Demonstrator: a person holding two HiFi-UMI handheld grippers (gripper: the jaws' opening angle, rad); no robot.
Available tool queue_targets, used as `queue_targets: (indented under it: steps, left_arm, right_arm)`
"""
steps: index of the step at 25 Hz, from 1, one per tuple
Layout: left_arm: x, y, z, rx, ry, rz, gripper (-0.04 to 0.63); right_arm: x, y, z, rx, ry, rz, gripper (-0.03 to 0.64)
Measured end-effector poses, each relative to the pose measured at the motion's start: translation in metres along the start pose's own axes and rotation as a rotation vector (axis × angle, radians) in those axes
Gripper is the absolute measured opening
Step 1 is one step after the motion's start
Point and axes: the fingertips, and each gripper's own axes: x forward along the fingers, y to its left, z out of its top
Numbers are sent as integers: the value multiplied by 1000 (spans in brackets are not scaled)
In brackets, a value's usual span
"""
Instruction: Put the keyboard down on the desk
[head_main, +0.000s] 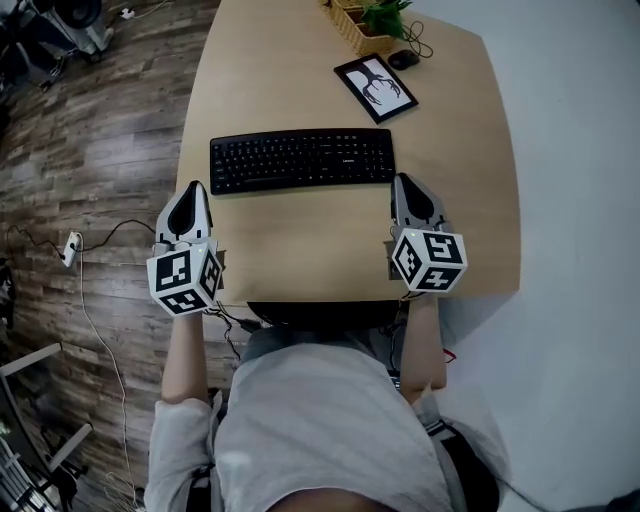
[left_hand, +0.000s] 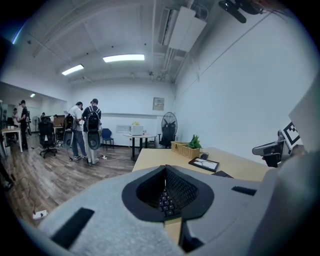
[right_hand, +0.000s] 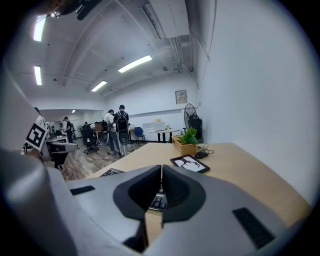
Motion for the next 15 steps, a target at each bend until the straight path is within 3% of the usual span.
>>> queue_targets:
  steps: [15]
  left_arm:
    - [-87, -1, 50, 2, -148, -69, 11]
  right_arm:
    - [-105, 52, 48, -37, -182, -46, 14]
